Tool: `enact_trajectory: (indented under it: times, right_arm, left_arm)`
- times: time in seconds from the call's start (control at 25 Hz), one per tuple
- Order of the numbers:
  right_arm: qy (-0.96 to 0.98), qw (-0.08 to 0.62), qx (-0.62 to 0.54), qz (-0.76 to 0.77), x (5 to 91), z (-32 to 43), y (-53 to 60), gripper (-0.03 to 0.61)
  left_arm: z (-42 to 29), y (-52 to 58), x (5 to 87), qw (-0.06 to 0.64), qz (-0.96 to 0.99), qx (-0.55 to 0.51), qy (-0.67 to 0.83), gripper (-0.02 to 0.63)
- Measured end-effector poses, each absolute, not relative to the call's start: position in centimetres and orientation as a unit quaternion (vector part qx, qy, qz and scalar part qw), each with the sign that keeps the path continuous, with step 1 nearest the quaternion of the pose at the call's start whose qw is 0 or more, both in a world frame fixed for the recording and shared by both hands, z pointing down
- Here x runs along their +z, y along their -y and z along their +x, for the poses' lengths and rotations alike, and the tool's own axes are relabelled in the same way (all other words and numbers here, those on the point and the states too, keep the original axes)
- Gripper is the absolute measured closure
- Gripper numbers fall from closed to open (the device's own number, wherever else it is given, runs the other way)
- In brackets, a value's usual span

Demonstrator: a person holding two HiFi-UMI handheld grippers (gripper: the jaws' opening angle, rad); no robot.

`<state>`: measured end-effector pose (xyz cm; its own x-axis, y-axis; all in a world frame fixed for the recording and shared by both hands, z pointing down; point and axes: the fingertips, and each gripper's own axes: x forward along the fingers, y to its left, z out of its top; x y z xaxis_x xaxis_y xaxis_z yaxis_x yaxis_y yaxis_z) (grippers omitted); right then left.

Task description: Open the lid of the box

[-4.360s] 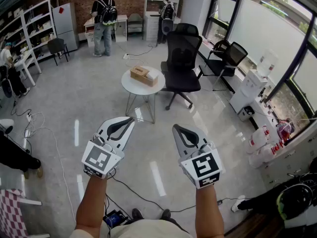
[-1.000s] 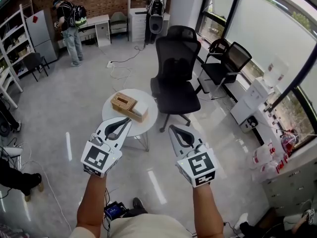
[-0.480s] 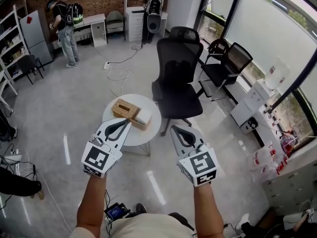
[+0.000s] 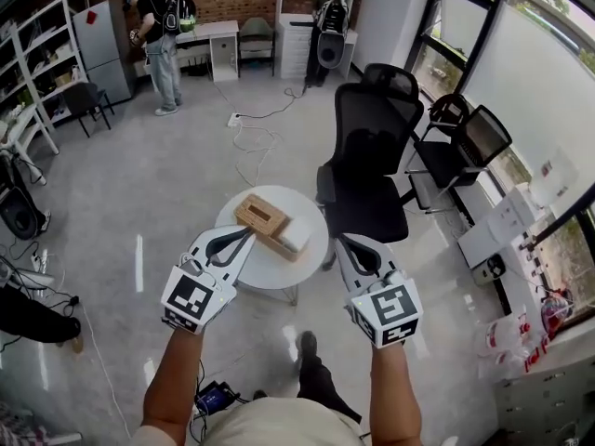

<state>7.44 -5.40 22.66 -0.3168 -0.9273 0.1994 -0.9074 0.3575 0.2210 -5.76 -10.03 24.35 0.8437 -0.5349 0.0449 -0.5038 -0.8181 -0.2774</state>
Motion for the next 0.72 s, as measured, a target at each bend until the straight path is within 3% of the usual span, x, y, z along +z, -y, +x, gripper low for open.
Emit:
enact_trajectory:
  times: [0.72]
  right_arm:
    - [0.867, 0.152, -0.042, 0.473, 27.0, 11.1, 23.7, 0.586]
  left_arm:
    - [-4.1, 25.3, 31.2, 0.04, -0.919, -0.095, -0.381, 0.595]
